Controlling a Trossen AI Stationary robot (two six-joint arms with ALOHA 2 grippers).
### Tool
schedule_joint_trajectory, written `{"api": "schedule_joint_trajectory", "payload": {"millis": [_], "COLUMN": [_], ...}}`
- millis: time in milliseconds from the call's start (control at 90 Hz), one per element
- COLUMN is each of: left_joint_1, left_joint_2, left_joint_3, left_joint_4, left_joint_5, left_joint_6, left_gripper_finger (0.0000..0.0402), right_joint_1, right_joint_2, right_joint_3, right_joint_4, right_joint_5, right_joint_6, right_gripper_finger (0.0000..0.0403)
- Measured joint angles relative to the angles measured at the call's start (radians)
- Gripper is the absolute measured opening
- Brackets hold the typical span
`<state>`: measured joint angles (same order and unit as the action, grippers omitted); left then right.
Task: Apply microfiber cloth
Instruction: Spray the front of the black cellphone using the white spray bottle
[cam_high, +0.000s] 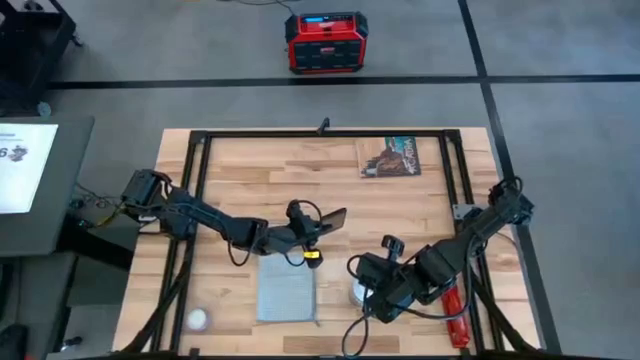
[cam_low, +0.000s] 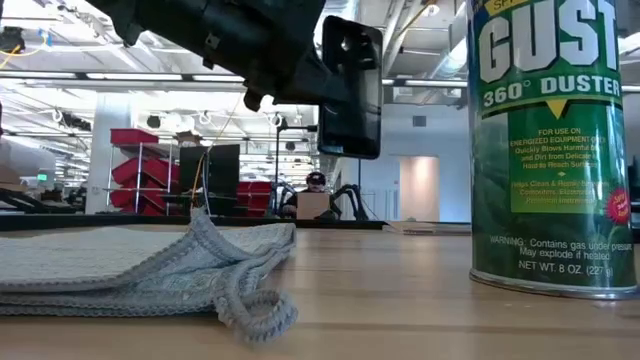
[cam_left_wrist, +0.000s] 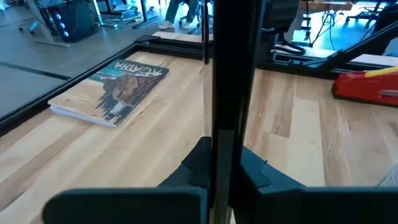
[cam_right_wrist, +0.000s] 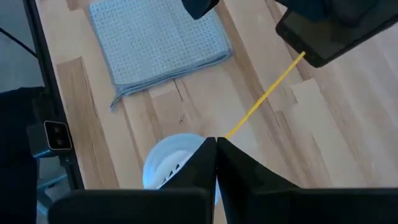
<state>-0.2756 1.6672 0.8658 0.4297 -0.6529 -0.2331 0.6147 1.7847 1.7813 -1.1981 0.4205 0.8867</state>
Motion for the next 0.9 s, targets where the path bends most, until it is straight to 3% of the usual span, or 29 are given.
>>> {"api": "schedule_joint_trajectory", "payload": {"millis": [322,622,900], "left_joint_1": [-0.012,-0.049,-0.057], "left_joint_2": [0.0,-0.098,-0.076], "left_joint_3": [0.0,-0.001,-0.025], "left_joint_4": [-0.001,-0.131,-0.12], "left_joint_5": [-0.014,-0.092,-0.092], "left_joint_6": [0.0,-0.022,-0.084], "left_gripper_finger": [0.0004,0.0004,0.0004], "right_joint_1": [0.0,0.0,0.0], "right_joint_2": [0.001,0.002,0.003], "right_joint_3": [0.0,0.0,0.0], "right_joint_4": [-0.001,-0.005,-0.006], "right_joint_5": [-0.003,-0.004,-0.004], "right_joint_6": [0.007,0.007,0.014], "right_gripper_finger": [0.0,0.0,0.0]}}
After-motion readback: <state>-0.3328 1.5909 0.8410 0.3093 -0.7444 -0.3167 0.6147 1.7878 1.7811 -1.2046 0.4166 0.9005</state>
